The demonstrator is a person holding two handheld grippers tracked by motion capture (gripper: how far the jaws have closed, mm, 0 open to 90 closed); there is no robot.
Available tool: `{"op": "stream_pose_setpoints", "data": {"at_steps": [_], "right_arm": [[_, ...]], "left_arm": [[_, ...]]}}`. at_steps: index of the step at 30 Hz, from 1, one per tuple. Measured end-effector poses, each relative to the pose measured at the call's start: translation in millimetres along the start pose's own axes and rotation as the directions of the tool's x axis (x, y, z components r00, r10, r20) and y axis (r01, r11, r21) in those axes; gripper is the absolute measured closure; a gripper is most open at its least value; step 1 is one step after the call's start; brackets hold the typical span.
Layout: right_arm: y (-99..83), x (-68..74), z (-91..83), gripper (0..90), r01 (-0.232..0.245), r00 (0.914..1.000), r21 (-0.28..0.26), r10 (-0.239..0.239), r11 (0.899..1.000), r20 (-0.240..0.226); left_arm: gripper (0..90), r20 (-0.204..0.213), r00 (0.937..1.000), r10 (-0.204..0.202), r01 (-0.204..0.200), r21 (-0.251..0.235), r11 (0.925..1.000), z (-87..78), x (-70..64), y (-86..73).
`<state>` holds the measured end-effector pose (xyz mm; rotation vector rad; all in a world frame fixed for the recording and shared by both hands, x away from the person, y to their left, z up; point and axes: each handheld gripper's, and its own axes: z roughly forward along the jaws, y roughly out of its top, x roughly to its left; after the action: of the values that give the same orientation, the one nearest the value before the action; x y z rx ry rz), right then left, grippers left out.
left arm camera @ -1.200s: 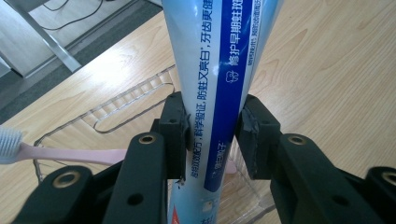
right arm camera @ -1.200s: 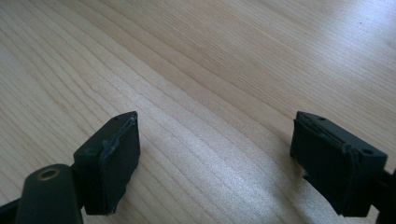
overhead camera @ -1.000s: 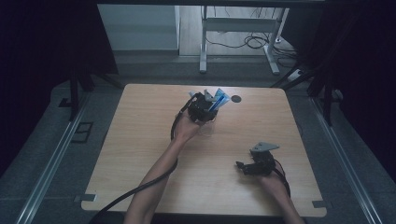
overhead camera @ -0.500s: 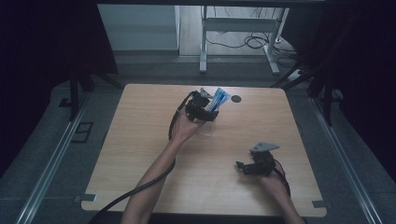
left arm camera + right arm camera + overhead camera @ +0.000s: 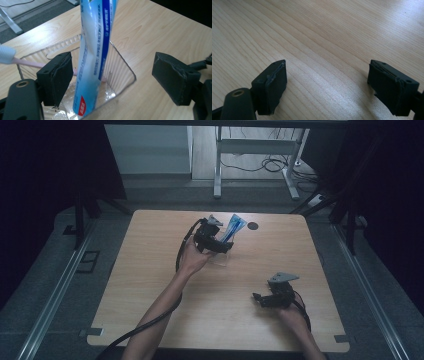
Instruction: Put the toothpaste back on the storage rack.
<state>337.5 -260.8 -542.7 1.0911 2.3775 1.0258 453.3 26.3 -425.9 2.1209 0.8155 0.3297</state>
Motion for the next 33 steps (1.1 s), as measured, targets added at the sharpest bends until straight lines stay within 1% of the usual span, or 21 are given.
{"op": "stream_pose_setpoints", "data": {"at_steps": [3, 7, 9, 10, 12, 15, 22, 26, 30, 33], "right_arm": [[0.0, 0.0, 0.0, 16.0, -0.001, 1.0000, 0.000, 0.001, 1.000, -0.001], [0.0, 0.0, 0.0, 16.1, 0.000, 1.0000, 0.000, 0.000, 1.000, -0.001], [0.0, 0.0, 0.0, 16.0, -0.001, 1.0000, 0.001, 0.001, 1.000, -0.001], [0.0, 0.0, 0.0, 16.1, -0.001, 1.0000, 0.001, 0.001, 1.000, -0.001], [0.0, 0.0, 0.0, 16.1, 0.000, 1.0000, 0.001, 0.000, 1.000, -0.001], [0.0, 0.0, 0.0, 16.0, 0.000, 1.0000, 0.000, 0.000, 1.000, -0.001], [0.0, 0.1, -0.1, 16.1, -0.001, 1.0000, 0.001, 0.001, 1.000, -0.001], [0.0, 0.1, 0.0, 16.1, -0.001, 1.0000, 0.001, 0.001, 1.000, -0.001], [0.0, 0.0, 0.0, 16.0, 0.001, 1.0000, 0.000, -0.001, 1.000, -0.001], [0.0, 0.0, -0.1, 16.1, 0.000, 1.0000, 0.001, 0.000, 1.000, -0.001]], "left_arm": [[15.0, 0.011, 0.9999, 0.003, -0.003, -0.002, 1.0000, -5.6, -1.5, -3.1], [14.3, 0.023, 0.9997, 0.009, -0.009, -0.010, 0.9999, -12.8, -4.1, -6.5], [14.2, 0.021, 0.9997, 0.009, -0.009, -0.008, 0.9999, -16.0, -6.2, -8.0], [14.2, 0.020, 0.9996, 0.022, -0.022, -0.009, 0.9997, -17.5, -6.6, -8.5], [14.1, 0.018, 0.9995, 0.027, -0.027, -0.009, 0.9996, -20.4, -8.9, -9.8], [13.5, 0.011, 0.9987, 0.049, -0.049, -0.004, 0.9988, -25.3, -12.1, -11.9], [13.3, 0.005, 0.9980, 0.063, -0.063, -0.008, 0.9980, -37.9, -16.5, -19.3], [13.3, 0.005, 0.9987, 0.052, -0.052, -0.021, 0.9984, -44.6, -16.2, -27.0], [13.3, -0.002, 0.9992, 0.041, -0.041, -0.024, 0.9989, -49.6, -15.8, -37.8], [13.2, -0.007, 0.9991, 0.042, -0.042, -0.026, 0.9988, -53.2, -15.3, -45.7]]}}
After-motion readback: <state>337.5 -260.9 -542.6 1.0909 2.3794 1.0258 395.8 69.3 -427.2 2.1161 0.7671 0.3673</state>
